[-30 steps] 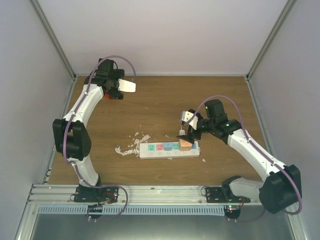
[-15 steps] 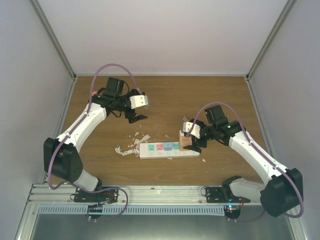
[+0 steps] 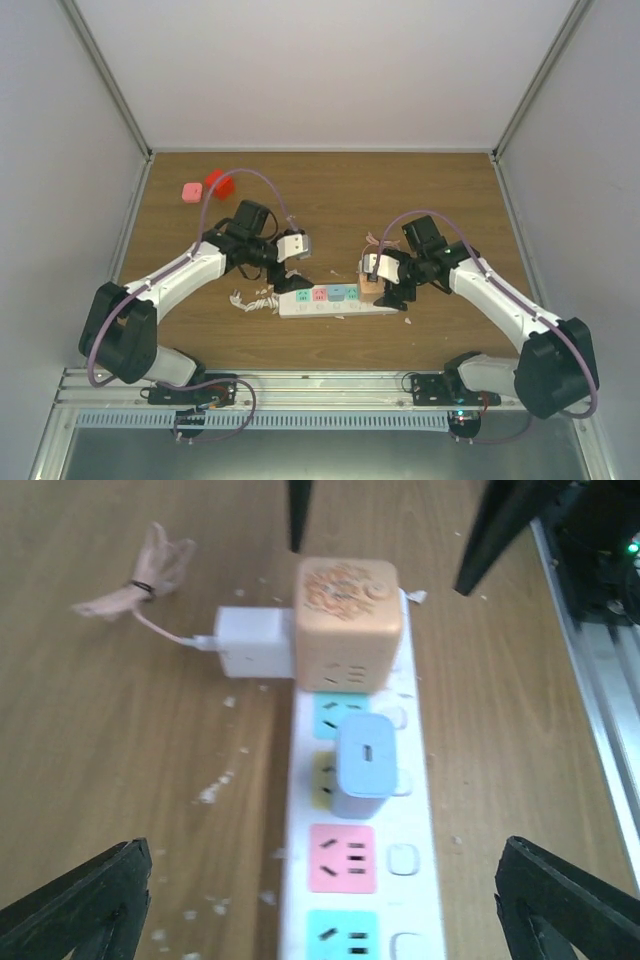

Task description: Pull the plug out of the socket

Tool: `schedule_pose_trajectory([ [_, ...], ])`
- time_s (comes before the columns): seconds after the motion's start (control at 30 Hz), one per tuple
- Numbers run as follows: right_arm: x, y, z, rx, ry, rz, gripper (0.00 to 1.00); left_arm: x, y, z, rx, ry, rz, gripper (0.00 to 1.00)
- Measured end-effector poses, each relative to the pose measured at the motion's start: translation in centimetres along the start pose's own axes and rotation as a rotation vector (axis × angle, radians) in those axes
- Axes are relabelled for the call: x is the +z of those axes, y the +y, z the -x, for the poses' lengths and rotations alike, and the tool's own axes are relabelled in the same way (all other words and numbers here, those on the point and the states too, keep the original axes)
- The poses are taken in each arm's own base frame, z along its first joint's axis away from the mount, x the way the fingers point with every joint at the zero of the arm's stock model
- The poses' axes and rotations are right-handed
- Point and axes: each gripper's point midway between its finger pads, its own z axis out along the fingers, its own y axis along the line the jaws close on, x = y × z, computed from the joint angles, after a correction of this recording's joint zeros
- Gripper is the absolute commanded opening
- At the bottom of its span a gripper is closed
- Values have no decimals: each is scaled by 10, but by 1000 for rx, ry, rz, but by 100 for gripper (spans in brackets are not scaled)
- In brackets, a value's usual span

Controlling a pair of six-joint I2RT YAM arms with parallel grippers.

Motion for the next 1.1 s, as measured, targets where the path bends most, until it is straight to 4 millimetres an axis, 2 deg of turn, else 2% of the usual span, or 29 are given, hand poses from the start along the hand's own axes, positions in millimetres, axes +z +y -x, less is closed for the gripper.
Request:
schedule_pose_trajectory([
  [0.13, 8, -2, -5, 11, 19, 14, 92, 15, -17, -13, -27, 11, -46, 90],
  [0.33, 20, -4, -10, 25, 33, 40, 87, 26, -25, -18, -22, 3, -64, 84],
  [0.83, 28, -13, -8, 23, 14, 18, 55, 34, -31, -29, -18, 2, -71, 74],
  [1.1, 33, -12, 0, 26, -13, 12, 52, 46, -34, -27, 11, -4, -84, 70],
])
